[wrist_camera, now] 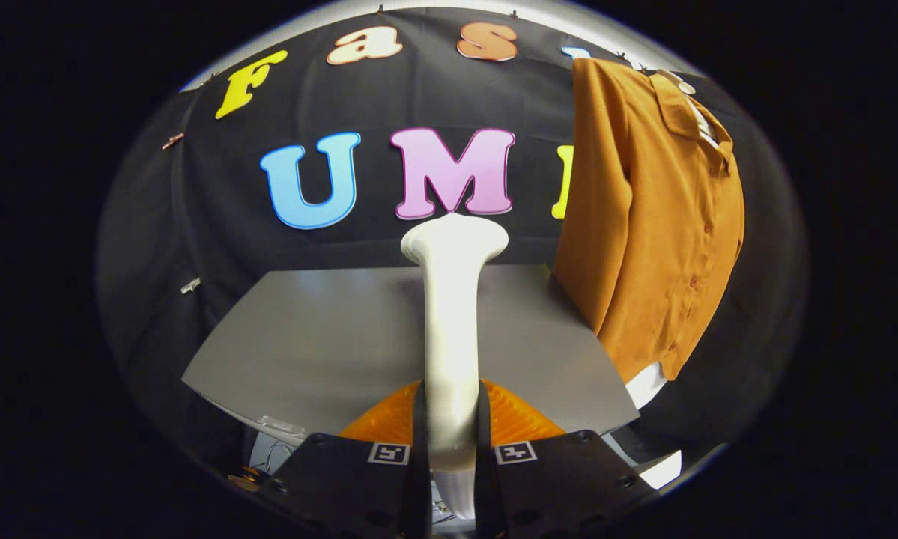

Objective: Iron the clothes twice with a garment steamer, once on the left side and once on the right side.

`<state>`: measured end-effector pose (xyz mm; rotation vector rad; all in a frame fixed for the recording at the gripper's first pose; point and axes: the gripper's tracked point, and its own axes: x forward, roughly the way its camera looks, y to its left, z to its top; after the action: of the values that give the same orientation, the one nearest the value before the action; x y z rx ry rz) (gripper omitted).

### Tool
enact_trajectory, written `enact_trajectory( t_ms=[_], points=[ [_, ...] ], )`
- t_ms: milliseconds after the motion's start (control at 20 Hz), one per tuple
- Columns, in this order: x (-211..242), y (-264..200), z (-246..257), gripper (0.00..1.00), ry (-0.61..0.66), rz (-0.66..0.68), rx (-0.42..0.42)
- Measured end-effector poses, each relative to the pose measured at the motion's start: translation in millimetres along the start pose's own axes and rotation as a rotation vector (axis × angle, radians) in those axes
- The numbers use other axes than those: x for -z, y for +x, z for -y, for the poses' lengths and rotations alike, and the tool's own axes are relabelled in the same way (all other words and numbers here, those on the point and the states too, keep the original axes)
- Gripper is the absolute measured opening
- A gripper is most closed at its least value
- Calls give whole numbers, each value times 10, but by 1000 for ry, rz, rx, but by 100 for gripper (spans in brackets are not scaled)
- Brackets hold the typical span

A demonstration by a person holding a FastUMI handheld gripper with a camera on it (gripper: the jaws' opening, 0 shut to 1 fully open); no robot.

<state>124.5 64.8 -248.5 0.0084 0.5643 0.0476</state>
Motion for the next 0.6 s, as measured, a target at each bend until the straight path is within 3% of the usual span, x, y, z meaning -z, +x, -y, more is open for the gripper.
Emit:
enact_trajectory(
  t_ms=[150, 600],
  points=[
    [-283, -400, 52, 26, 9, 102, -32],
    [-1140, -1450, 734, 26, 29, 460, 4]
  ],
)
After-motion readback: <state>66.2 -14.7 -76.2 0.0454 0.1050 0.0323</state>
